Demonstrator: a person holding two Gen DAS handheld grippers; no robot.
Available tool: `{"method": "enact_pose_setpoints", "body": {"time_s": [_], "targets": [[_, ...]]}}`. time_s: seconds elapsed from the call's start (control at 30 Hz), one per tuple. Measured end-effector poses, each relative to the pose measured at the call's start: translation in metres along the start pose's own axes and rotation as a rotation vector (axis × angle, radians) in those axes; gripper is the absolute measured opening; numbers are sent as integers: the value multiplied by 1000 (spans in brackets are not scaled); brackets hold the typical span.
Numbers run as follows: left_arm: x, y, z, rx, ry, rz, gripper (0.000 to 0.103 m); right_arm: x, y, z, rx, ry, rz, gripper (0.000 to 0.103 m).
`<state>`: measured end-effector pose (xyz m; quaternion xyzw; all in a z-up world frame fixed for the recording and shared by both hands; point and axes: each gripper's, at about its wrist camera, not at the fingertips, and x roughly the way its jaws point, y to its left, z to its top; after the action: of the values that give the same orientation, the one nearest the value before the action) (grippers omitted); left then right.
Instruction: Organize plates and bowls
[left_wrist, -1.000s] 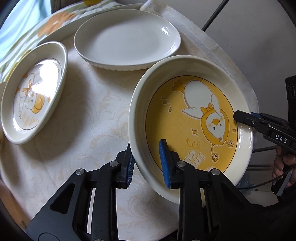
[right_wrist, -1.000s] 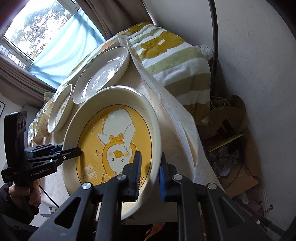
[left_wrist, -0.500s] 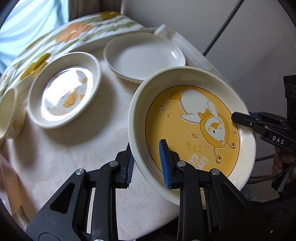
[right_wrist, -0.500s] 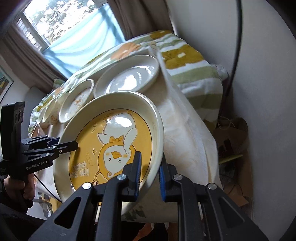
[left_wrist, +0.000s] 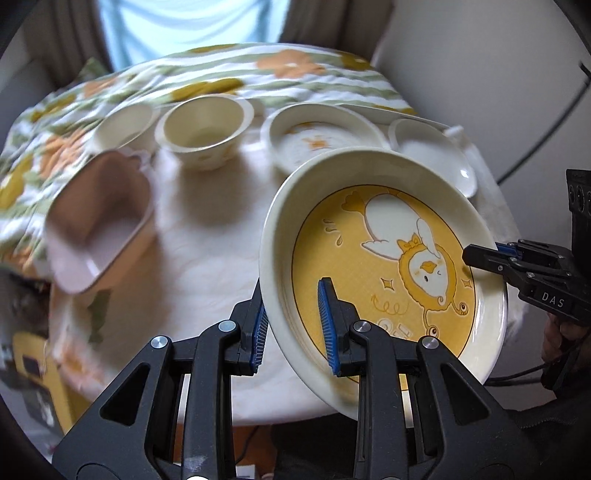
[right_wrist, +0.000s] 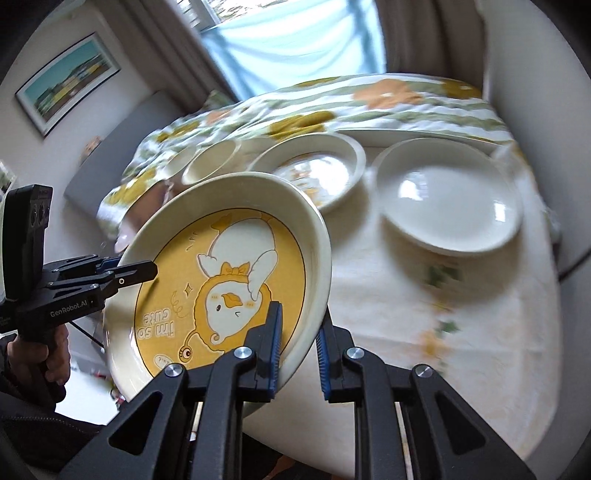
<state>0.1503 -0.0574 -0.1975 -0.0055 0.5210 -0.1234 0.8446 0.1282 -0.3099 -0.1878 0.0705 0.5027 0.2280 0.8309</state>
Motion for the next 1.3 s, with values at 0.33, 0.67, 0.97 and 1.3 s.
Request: {"method": "enact_pose_setpoints", "body": {"time_s": [0.33, 0.67, 0.97, 1.3], "targets": [[19, 103, -40, -182, 53, 79, 23, 98, 74, 1, -108, 132, 89, 16], [37, 134, -52, -163, 45, 62, 23, 121, 95, -13, -117, 97, 54, 16], [37, 131, -55, -110, 27, 67, 22, 115, 93, -12, -89, 81, 20, 16], [38, 126, -55, -96, 27, 85, 23, 120, 95, -10, -54, 83, 0, 16]]}}
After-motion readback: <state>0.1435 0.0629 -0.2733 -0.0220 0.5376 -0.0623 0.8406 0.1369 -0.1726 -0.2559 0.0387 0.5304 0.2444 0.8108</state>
